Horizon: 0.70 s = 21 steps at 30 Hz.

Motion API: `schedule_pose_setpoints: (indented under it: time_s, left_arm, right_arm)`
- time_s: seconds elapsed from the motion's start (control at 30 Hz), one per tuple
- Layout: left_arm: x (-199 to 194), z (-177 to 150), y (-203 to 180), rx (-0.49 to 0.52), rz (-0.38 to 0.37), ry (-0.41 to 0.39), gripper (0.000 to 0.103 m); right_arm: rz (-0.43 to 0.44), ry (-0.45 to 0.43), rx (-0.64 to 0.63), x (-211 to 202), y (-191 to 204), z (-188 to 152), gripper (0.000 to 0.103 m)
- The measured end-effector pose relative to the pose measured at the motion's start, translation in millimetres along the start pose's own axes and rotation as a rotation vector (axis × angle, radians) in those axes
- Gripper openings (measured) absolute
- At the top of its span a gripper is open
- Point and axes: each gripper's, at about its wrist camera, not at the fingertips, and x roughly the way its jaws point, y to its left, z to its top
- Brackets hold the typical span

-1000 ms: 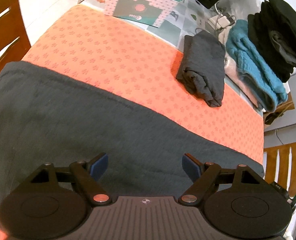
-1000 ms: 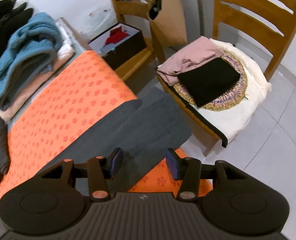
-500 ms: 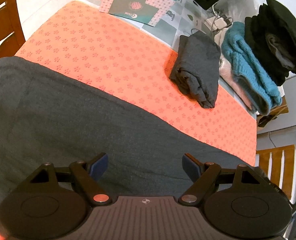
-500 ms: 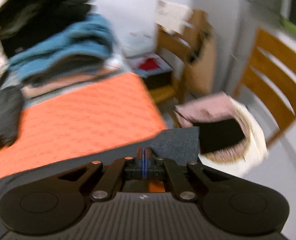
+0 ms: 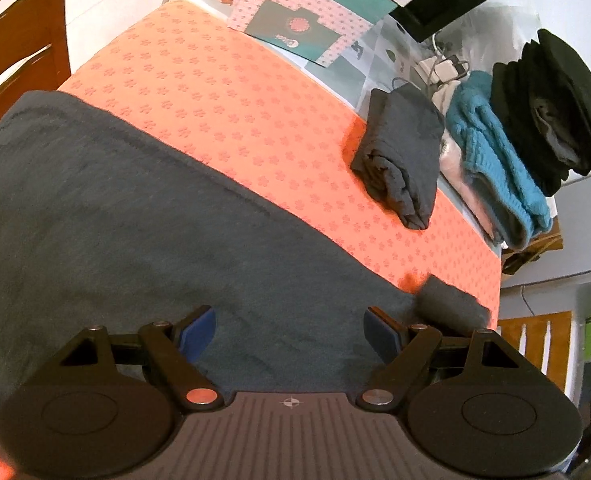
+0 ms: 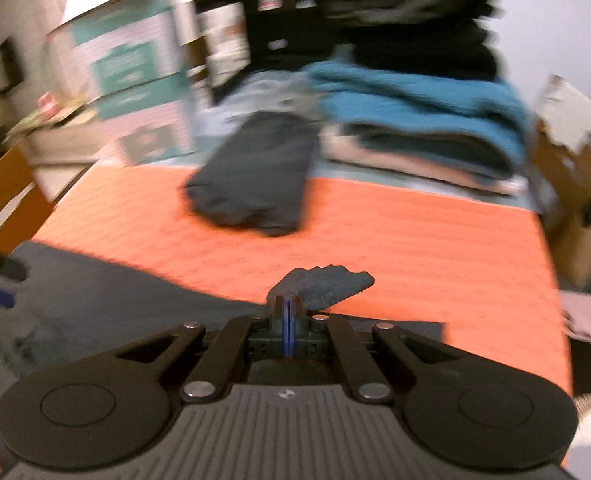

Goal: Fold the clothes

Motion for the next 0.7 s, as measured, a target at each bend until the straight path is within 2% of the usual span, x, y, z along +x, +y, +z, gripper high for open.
schedule_pose_setpoints:
  time_s: [0.2,0.4,0.5,0.7]
  left_arm:
    - [-5,-4,11,-0.016,0.0,-0.017,0.083]
    - [-10,-6,20,-0.031,0.002,-0.023,0.083]
    - [-11,-8,23,-0.034,0.004,-0.022,0.083]
    - [-7,-10,16,-0.012,-0.001,-0.01,0.083]
  right_arm:
    - [0.102,0.057,-0.132,21,63,-1,0.001]
    - [0.171,0.164,-0.249,42,102,-21,0.001]
    - [0.202,0.206,-0.276,43,114,-33,0.003]
    - [0.249,0.228,-0.22,28,111,-41,0.005]
